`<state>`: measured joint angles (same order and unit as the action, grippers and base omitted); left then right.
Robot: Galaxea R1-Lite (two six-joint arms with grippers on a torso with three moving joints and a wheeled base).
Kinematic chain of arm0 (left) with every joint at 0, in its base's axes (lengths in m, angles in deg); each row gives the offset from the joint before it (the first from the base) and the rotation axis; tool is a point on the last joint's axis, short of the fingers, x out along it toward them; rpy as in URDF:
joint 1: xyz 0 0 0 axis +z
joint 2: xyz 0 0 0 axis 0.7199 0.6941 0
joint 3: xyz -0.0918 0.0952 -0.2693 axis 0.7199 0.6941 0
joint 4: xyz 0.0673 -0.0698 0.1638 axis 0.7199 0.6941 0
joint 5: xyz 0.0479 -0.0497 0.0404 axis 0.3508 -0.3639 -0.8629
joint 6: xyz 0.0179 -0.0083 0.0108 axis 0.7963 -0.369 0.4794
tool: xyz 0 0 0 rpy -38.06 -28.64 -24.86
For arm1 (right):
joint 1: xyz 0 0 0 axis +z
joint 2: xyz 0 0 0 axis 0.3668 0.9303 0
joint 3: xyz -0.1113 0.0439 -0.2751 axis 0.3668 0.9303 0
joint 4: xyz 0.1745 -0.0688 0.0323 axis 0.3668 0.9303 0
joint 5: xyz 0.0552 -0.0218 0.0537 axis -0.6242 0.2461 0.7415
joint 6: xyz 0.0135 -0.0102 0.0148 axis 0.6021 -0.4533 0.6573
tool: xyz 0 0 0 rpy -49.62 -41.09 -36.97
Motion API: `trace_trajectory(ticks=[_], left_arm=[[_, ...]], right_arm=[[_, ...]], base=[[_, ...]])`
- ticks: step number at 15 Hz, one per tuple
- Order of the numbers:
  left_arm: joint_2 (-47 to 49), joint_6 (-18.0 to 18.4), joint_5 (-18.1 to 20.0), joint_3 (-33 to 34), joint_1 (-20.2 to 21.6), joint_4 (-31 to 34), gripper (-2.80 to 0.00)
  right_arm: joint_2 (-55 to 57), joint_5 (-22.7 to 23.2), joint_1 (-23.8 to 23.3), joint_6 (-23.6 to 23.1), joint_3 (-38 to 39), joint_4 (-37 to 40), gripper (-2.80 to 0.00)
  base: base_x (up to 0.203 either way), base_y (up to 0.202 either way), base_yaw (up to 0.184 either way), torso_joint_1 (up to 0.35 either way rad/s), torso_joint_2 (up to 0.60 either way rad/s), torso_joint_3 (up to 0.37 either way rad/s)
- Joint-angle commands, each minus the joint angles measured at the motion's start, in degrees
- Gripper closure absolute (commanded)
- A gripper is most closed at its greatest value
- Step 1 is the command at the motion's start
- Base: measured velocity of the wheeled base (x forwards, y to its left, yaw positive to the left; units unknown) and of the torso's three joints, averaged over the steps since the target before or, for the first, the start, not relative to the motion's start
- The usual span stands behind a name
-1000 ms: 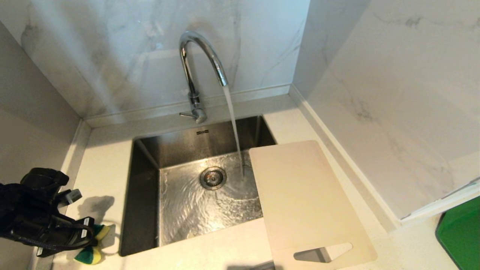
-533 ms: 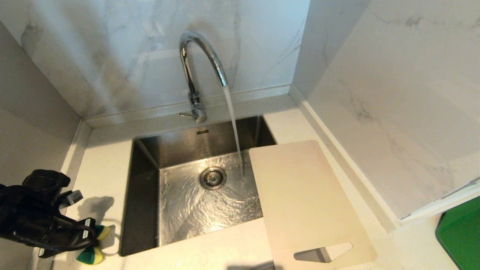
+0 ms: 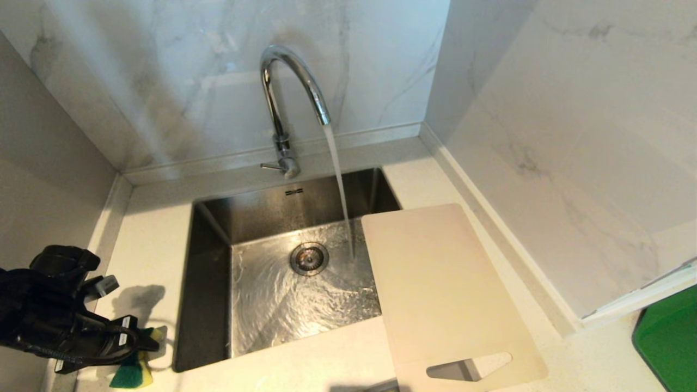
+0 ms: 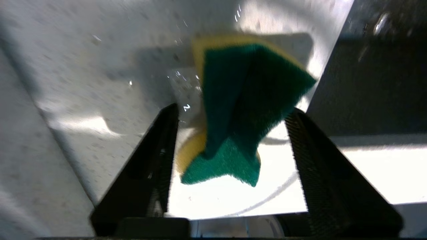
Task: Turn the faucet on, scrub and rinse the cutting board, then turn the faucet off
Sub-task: Put down the cleaning cloth, then turn off the tap
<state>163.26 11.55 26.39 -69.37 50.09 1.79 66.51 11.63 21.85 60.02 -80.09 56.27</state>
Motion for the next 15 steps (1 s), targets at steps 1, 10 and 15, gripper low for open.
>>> trace_trajectory(ticks=[1,10,15], left_arm=[[-1.54,-0.10,-0.01,-0.26,0.53,-0.47,-2.80],[-10.85,0.21,-0.25,-9.37,0.70,5.57,-2.80],[-12.97,0.34,-0.17,-15.43,0.70,10.23,0.00]], right_arm=[[0.00,0.04,0.02,-0.01,0.09,-0.02,0.00],[0.00,0.04,0.02,-0.01,0.00,-0.02,0.00],[0.00,0.04,0.02,-0.01,0.09,-0.02,0.00]], base=[[0.000,0.000,0.000,0.000,0.00,0.000],[0.000,0.000,0.000,0.000,0.00,0.000],[0.000,0.000,0.000,0.000,0.00,0.000]])
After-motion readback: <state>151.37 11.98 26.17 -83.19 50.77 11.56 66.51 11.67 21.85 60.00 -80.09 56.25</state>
